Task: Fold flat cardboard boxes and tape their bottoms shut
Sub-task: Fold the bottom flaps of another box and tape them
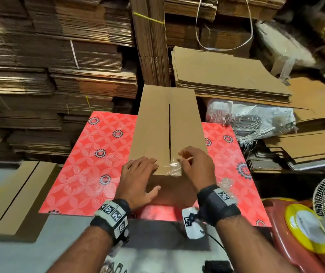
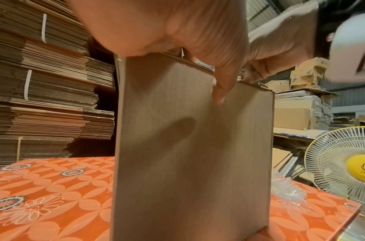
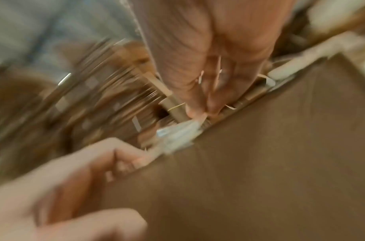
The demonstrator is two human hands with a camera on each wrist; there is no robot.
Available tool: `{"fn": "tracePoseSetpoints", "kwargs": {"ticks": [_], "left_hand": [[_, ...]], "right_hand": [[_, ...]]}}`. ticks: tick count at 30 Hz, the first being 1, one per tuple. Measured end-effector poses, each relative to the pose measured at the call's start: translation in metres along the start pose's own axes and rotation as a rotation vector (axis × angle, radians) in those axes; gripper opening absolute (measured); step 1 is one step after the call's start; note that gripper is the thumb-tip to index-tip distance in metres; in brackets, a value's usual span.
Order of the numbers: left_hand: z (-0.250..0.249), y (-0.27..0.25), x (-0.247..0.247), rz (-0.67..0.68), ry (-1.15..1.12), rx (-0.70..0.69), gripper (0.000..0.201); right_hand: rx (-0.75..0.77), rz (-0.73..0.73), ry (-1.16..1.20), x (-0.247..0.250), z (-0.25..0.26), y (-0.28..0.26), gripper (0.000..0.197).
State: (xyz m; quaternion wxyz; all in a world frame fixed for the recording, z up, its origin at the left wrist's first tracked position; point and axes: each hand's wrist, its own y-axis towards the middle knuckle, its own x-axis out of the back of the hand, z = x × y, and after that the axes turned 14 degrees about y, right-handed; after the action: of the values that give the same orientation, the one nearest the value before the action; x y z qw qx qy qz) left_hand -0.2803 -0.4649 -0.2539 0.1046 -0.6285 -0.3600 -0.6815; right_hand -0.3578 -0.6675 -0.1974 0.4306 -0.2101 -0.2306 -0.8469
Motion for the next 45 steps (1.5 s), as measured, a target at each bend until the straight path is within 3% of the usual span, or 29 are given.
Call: {"fn": "tracePoseSetpoints", "kwargs": {"ticks": [4, 8, 12, 13, 15, 18, 20, 22, 23, 26, 30, 32, 35, 40, 42, 45], "left_hand": [[0.007, 0.000, -0.003, -0.027, 0.024, -0.014, 0.061], [0.024, 0.003, -0.003, -0.036, 0.000, -0.038, 0.057], [0.044, 0.006, -0.004, 0.000, -0.041, -0.064, 0.055], [0.050, 0.007, -0.005, 0.004, -0.052, -0.075, 0.055], [0.061, 0.007, -0.004, 0.010, -0.072, -0.096, 0.054], [0.076, 0.006, -0.001, 0.008, -0.089, -0.141, 0.052], [0.086, 0.006, -0.001, 0.003, -0.112, -0.160, 0.049], [0.093, 0.005, 0.000, 0.007, -0.113, -0.173, 0.049], [0.096, 0.005, 0.001, 0.012, -0.108, -0.185, 0.051], [0.097, 0.005, 0.004, 0.006, -0.114, -0.220, 0.054], [0.112, 0.005, 0.008, 0.039, -0.114, -0.230, 0.056], [0.121, 0.005, 0.008, 0.038, -0.125, -0.242, 0.055], [0.132, 0.005, 0.006, 0.019, -0.140, -0.244, 0.051], [0.139, 0.007, 0.004, -0.006, -0.136, -0.244, 0.048], [0.139, 0.007, 0.005, -0.006, -0.146, -0.244, 0.049], [0.140, 0.007, 0.007, 0.006, -0.150, -0.234, 0.049]], "right_hand": [[0.131, 0.111, -0.104, -0.008, 0.001, -0.019, 0.024], [0.373, 0.212, -0.124, -0.017, -0.001, -0.039, 0.020], [0.386, 0.231, -0.175, -0.027, 0.005, -0.038, 0.046], [0.408, 0.236, -0.234, -0.030, 0.008, -0.036, 0.046], [0.451, 0.241, -0.358, -0.039, 0.016, -0.033, 0.027], [0.300, 0.237, -0.343, -0.046, 0.034, -0.019, 0.018], [0.125, 0.188, -0.185, -0.043, 0.041, -0.007, 0.022], [-0.008, 0.120, -0.046, -0.041, 0.045, 0.004, 0.010], [-0.046, 0.103, -0.025, -0.044, 0.048, 0.006, 0.017], [0.036, 0.061, -0.183, -0.061, 0.047, 0.003, 0.034], [0.117, -0.049, -0.248, -0.083, 0.039, -0.011, 0.012], [0.174, -0.071, -0.206, -0.089, 0.033, -0.015, 0.019], [0.184, 0.000, -0.186, -0.094, 0.037, -0.019, 0.033], [0.054, 0.155, -0.171, -0.088, 0.056, -0.011, 0.068], [0.022, 0.088, -0.123, -0.088, 0.060, -0.001, 0.058], [-0.007, -0.061, -0.148, -0.091, 0.063, 0.011, 0.025]]}}
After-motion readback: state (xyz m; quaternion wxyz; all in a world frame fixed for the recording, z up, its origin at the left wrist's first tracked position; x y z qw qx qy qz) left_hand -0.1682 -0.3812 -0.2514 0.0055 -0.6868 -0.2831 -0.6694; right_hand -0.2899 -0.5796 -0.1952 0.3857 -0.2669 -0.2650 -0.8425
